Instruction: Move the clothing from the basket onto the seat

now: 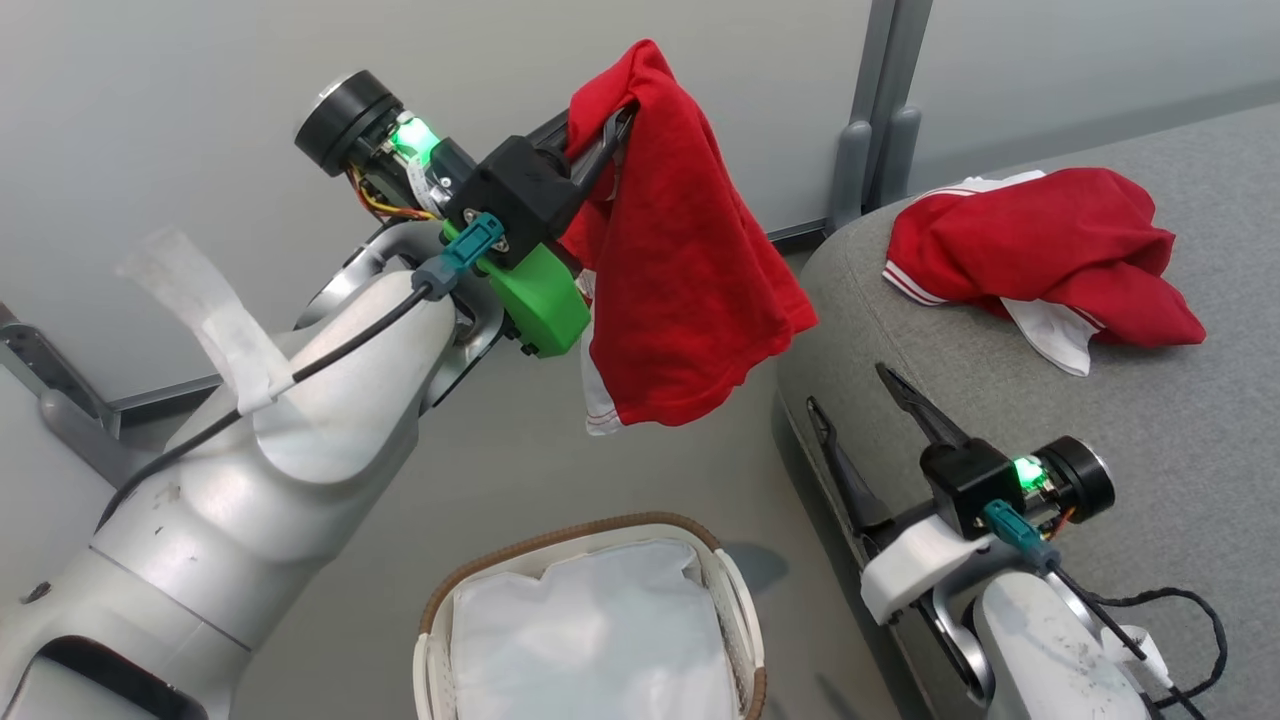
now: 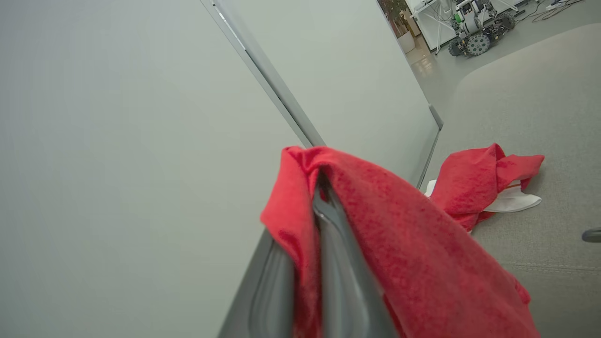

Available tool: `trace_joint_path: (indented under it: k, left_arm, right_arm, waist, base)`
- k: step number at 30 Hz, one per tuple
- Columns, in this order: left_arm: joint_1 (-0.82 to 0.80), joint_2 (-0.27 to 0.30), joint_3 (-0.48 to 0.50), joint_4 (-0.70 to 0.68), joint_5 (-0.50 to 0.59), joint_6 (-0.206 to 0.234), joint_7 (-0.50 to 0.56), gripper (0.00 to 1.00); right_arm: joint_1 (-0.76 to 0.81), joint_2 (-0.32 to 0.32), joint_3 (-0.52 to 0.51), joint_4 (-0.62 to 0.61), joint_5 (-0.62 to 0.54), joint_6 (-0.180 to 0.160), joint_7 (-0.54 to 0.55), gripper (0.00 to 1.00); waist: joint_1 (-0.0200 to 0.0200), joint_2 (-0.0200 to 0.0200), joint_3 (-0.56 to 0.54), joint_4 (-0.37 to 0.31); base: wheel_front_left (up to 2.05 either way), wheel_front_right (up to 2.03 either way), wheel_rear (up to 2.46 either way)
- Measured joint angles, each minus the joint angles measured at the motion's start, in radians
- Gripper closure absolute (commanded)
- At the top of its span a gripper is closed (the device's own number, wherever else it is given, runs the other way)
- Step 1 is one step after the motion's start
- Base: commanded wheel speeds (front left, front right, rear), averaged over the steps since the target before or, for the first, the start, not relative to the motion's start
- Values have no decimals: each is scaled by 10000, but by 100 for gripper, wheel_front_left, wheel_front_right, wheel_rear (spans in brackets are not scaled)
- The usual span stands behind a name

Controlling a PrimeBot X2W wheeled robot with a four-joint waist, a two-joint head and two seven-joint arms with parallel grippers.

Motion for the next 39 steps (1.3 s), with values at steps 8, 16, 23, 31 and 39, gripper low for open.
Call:
trace_joint_path:
  k: [8, 16, 23, 31, 39]
  left_arm:
    - [-132, 67, -353, -510, -128, -2, -17, 100]
    - [-149, 13, -823, -1045, -282, -2, -52, 100]
    - [-151, -142, -1181, -1371, -566, -2, -65, 100]
    - [-137, -151, -1358, -1365, -892, -2, -77, 100]
    - [133, -6, -1216, -1329, -1099, -2, -79, 100]
  right_arm:
    - [-1212, -176, 782, 581, -445, 0, 0, 0]
    - [-2404, -734, 1914, 1147, 38, 0, 0, 0]
    - [-3421, -905, 3689, 1889, 1229, 0, 0, 0]
    - [-4089, -800, 4535, 2263, 2029, 0, 0, 100]
    - [-4081, -800, 4556, 2186, 2148, 0, 0, 100]
  waist:
    - [0, 0, -12, 201]
    - [0, 0, -31, 410]
    - [0, 0, -57, 549]
    - [0, 0, -89, 608]
    - [0, 0, -111, 595]
  base:
    - [0, 0, 0]
    - [0, 0, 0]
    - [0, 0, 0]
    - [0, 0, 0]
    - [0, 0, 0]
